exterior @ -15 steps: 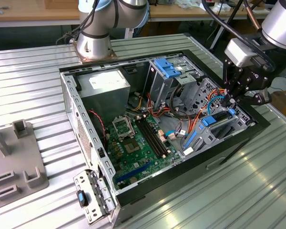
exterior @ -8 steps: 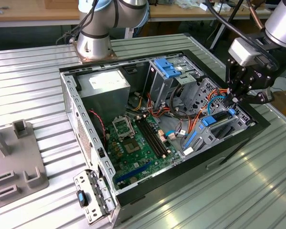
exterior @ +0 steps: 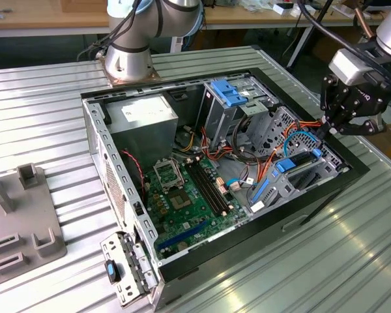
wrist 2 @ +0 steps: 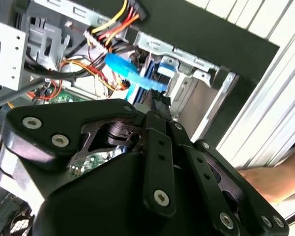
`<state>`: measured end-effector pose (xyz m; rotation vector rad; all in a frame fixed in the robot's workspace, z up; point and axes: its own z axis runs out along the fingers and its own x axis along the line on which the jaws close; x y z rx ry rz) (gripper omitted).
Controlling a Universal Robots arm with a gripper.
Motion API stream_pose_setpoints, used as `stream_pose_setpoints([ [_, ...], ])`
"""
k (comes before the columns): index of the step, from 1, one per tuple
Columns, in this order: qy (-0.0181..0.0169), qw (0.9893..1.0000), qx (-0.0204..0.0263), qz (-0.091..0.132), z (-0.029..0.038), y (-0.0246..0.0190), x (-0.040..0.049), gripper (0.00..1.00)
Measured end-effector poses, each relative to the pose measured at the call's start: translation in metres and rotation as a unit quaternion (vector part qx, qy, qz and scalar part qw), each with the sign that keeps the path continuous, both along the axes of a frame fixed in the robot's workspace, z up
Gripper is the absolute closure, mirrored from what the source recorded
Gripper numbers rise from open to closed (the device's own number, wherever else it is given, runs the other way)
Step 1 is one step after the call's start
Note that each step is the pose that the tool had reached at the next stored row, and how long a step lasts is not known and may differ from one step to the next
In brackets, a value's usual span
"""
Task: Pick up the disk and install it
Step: 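Insert the first disk wire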
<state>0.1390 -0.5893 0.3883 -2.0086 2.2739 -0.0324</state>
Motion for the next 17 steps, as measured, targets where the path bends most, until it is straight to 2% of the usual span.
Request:
stream_pose_setpoints([
  [8,0.0,1.0,0.0,0.007,-0.0004,0.0052,0.0308,0.89],
  [10,0.0,0.9999,-0.0002,0.013,-0.001,0.0065,0.033,0.89],
  [12,0.0,0.9995,-0.0003,0.033,-0.002,0.0073,0.0332,0.89],
  [15,0.0,0.9994,-0.0002,0.035,-0.0021,0.0075,0.0333,0.89],
  [16,0.0,0.9992,-0.0002,0.041,-0.0022,0.0075,0.0336,0.89],
  [17,0.0,0.9983,-0.0001,0.058,-0.0031,0.0075,0.0335,0.89],
])
